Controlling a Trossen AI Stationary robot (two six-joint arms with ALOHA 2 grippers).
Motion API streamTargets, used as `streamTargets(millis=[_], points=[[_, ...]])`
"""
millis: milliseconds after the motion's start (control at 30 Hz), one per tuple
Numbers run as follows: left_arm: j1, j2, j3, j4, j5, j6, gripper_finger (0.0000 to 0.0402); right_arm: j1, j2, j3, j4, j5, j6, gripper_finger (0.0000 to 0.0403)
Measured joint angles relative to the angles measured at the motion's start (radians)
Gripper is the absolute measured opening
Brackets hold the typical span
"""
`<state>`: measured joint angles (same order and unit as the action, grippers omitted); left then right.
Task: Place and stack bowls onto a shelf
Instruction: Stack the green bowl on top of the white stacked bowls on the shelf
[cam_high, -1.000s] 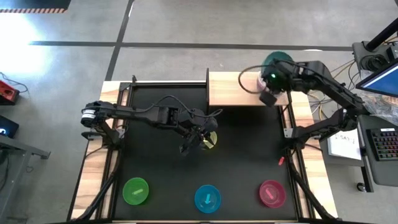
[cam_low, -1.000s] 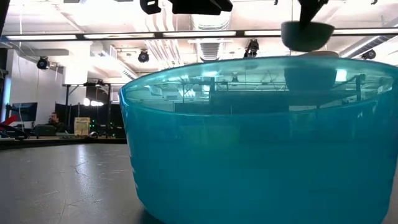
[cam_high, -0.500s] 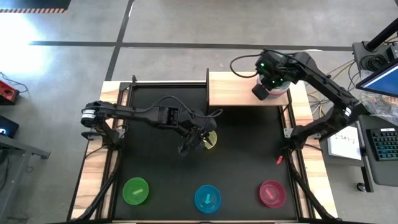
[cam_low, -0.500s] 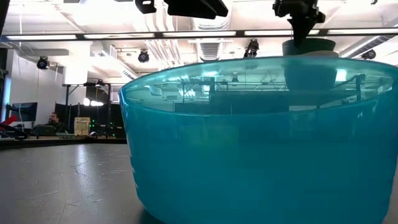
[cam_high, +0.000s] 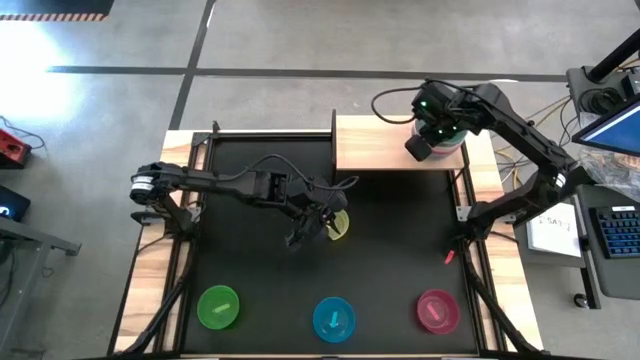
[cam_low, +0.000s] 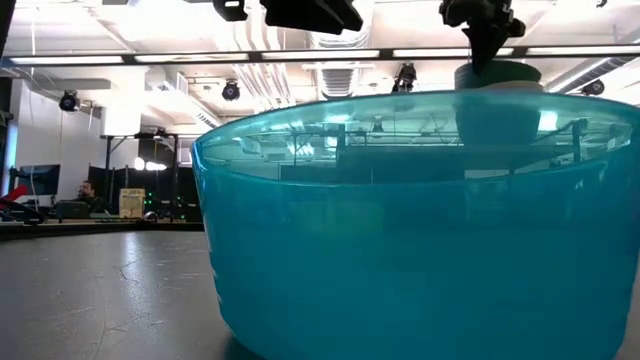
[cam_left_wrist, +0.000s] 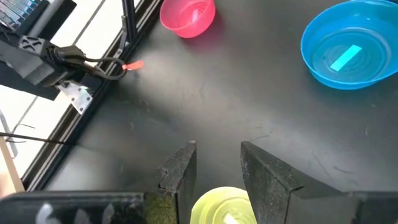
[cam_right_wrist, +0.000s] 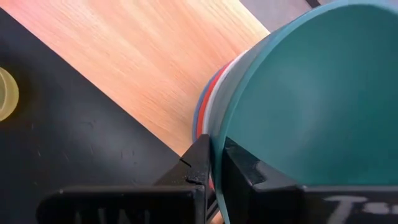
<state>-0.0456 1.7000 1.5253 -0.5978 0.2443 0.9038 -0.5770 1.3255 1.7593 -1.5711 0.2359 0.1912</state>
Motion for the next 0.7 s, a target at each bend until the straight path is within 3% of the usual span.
streamTargets(millis=[700], points=[[0.005, 0.000, 0.000, -0.005, -0.003, -0.006, 0.0107, 0.000, -0.077, 0.021, 0.000, 0.101, 0.010, 0.0098]])
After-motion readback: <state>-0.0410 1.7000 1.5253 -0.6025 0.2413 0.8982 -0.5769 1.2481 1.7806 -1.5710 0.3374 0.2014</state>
